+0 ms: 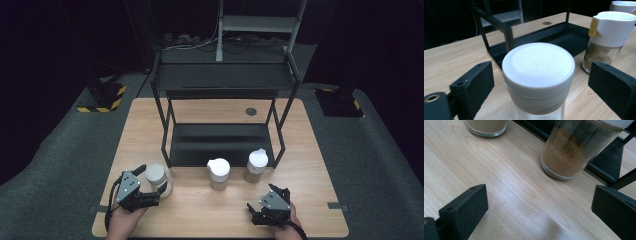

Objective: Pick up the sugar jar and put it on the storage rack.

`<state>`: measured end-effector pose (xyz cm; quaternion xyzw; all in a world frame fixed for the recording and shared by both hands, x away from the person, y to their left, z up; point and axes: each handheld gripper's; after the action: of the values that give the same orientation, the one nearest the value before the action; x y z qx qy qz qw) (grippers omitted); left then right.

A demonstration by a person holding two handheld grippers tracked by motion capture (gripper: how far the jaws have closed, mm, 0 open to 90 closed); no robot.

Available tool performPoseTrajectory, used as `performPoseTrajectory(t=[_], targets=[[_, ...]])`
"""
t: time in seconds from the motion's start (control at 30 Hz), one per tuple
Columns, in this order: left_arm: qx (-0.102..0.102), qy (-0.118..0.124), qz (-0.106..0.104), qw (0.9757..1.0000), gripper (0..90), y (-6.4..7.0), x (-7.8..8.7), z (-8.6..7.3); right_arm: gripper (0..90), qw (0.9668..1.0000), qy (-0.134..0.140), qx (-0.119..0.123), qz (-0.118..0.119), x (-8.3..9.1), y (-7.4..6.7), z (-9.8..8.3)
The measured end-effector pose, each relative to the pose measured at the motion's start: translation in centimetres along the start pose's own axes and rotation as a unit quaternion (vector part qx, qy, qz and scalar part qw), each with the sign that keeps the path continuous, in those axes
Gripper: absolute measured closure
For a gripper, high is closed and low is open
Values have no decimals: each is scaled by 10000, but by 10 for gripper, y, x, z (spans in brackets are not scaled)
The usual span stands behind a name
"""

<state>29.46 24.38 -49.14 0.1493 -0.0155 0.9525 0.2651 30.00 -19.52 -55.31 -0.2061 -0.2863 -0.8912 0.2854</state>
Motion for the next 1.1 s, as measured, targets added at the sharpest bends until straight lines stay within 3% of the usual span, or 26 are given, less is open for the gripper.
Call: performPoseTrajectory(t=[0.4, 0.5, 0.6, 0.83, 1.1], targets=[[88, -15, 79, 9999, 200, -4, -3, -4, 0, 10000, 0, -1, 4, 0, 0, 0], [82, 4, 51, 10000, 239, -4, -4, -5, 0, 10000, -3, -2, 4, 0, 0, 0], [217, 24, -42, 9998, 258, -7, -5, -7, 0, 10000, -5, 8, 5, 0, 0, 0], [193, 65, -140, 9997, 333, -6, -5, -8, 0, 10000, -7, 8, 7, 0, 0, 0], [223, 71, -186, 9996, 338, -7, -5, -8, 0, 10000, -10, 19, 12, 0, 0, 0]])
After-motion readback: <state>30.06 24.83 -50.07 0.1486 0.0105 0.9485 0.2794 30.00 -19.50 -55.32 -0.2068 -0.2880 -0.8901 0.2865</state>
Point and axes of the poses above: each handheld gripper's, and its own axes: x roughly backward along the jaws, z roughly out of its top, y roughly to its right, and after that the axes turned 7 degrees about x, right-handed
